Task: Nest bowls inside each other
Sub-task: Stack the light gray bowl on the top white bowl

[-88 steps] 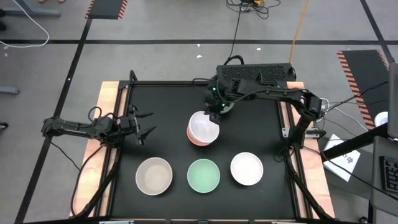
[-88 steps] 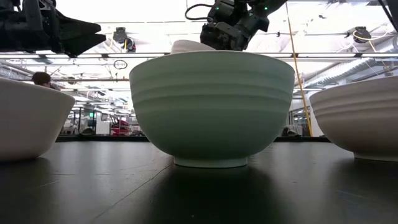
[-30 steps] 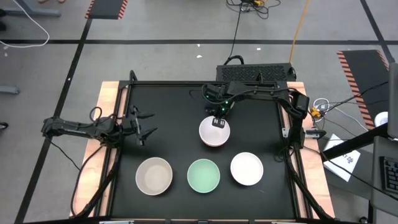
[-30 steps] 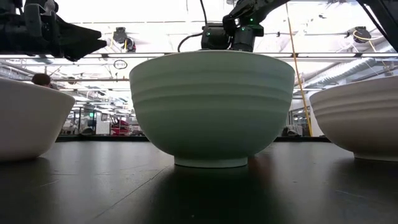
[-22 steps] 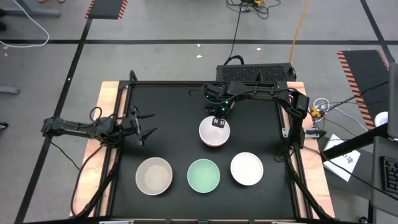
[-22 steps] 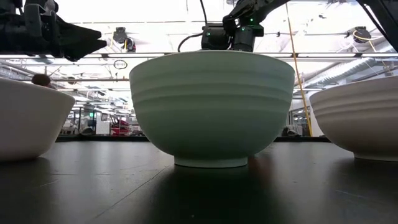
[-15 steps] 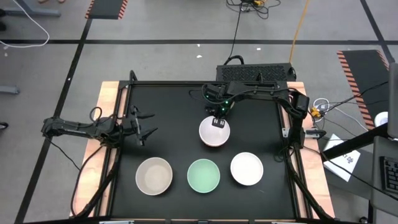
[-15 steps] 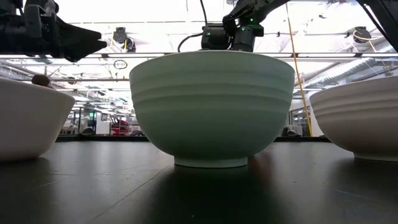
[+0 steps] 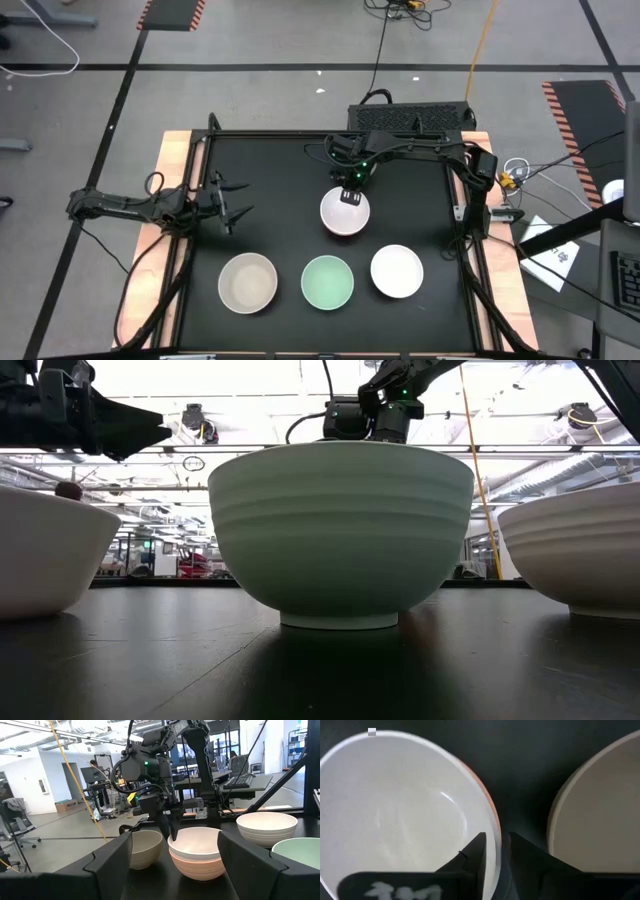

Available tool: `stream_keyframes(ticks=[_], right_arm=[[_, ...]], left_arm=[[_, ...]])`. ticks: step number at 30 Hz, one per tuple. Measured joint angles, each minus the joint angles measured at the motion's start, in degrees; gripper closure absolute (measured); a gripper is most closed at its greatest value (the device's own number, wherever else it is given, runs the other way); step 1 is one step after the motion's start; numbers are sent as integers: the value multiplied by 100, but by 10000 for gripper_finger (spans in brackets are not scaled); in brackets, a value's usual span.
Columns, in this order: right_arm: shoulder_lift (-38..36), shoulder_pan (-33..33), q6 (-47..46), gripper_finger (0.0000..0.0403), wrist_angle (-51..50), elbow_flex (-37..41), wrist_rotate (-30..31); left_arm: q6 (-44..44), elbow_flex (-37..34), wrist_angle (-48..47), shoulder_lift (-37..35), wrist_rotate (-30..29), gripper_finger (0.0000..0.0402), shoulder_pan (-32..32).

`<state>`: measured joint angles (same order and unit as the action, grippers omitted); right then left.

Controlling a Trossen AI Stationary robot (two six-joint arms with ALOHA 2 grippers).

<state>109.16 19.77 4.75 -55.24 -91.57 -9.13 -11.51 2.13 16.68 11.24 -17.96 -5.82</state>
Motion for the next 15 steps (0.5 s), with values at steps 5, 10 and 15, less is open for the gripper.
stream_keyframes(ticks=[5, 10, 15], right_arm=[[-61, 86, 33, 297, 100, 2, -16], [-398, 186, 205, 270, 584, 3, -377], [-954, 194, 266, 260, 1133, 4, -615]], left_arm=[[0, 0, 0, 0, 0, 110, 0], [-22, 0, 1, 1, -5, 110, 2], [-24, 0, 16, -1, -9, 110, 0]])
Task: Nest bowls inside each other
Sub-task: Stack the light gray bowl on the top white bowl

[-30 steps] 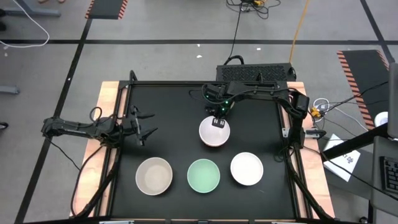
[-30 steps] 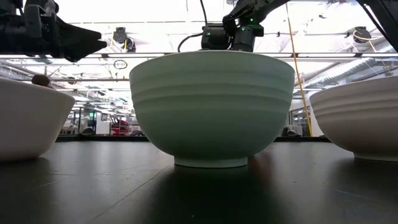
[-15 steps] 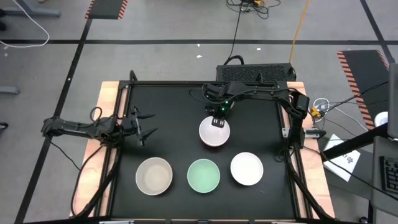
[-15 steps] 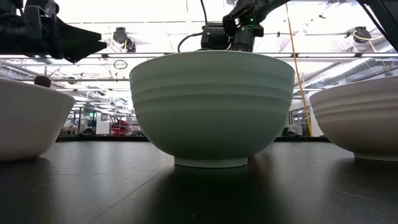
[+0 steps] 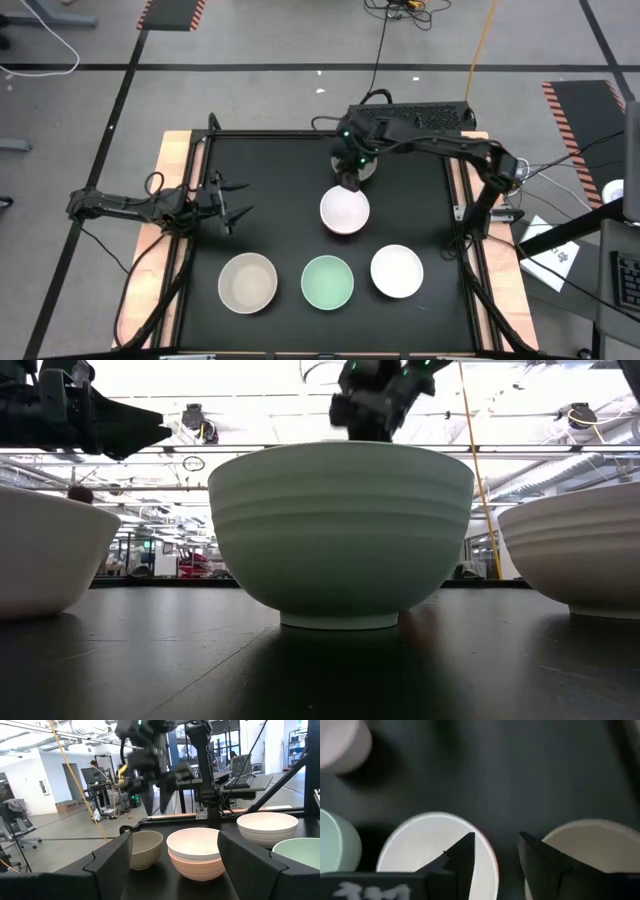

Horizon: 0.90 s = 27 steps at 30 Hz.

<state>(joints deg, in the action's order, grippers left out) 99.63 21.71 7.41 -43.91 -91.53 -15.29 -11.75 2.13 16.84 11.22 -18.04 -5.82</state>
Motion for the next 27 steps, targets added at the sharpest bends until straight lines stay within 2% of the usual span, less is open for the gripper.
stream_keyframes(ticks=[7, 12, 19, 23, 27], right_arm=[[-856, -176, 263, 260, 110, 257, -15], [-2039, -251, 356, 260, 706, 1597, -24], [-4096, -144, -180, 260, 2482, 3954, 13], [-4825, -129, -651, 260, 2625, 4608, 24], [-5145, -212, -1066, 260, 2604, 4939, 37]], left_arm=[[-2, 0, -24, 2, -3, 110, 1], [-10, 0, -29, 2, -4, 110, 2], [-105, 0, -7, 2, -7, 110, 0], [-102, 0, 114, 0, -7, 110, 1], [-88, 0, 178, 2, -9, 110, 0]])
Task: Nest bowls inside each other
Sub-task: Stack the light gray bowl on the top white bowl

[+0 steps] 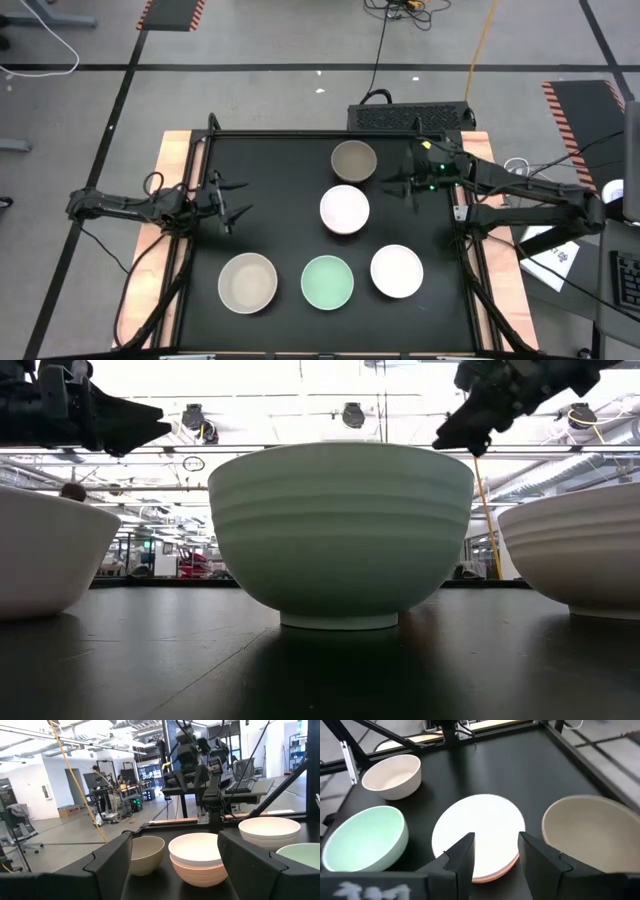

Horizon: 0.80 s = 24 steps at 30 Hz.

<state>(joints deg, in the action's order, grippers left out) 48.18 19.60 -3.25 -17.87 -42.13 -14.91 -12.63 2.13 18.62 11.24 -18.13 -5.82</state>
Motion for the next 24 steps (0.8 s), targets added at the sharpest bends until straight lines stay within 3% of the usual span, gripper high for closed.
stream_keyframes(ticks=[14, 24], right_arm=[[-979, -394, -577, 260, 732, 1308, 8], [-2361, -847, -619, 260, 643, 1784, 465]], left_arm=[[177, 0, 5, -2, 2, 110, 2], [237, 0, -1, -2, 2, 110, 0]])
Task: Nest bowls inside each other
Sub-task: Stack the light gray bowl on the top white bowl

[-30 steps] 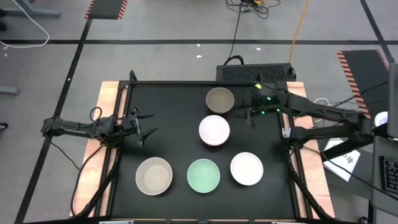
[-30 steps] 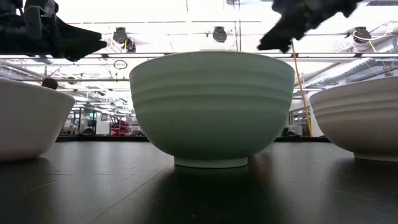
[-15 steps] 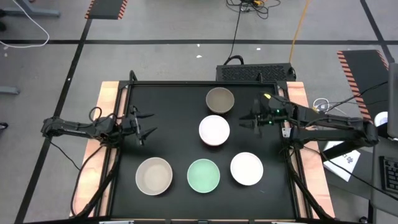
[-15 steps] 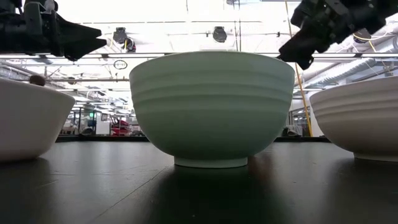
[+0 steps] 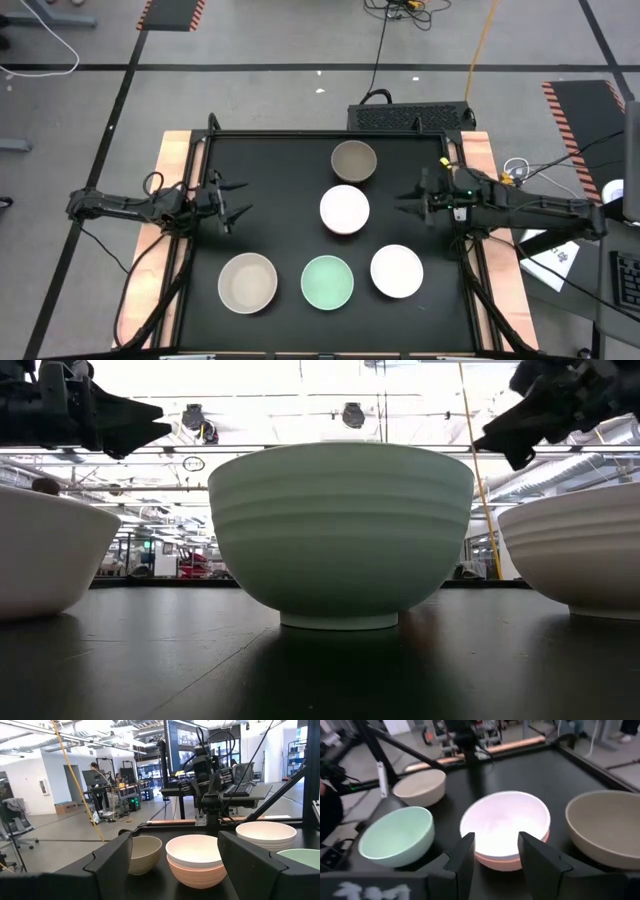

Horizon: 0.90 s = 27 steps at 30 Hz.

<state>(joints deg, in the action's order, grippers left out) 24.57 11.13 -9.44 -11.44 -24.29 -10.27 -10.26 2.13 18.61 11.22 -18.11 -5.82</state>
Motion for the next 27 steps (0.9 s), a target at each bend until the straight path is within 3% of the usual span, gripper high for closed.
stream_keyframes(ticks=[10, 27], right_arm=[[-1105, -338, 96, 260, -759, 303, 582], [-2090, -526, -178, 260, -227, 1349, 772]], left_arm=[[4, 0, -123, 1, 0, 110, 0], [-26, 0, -341, 2, 0, 110, 0]])
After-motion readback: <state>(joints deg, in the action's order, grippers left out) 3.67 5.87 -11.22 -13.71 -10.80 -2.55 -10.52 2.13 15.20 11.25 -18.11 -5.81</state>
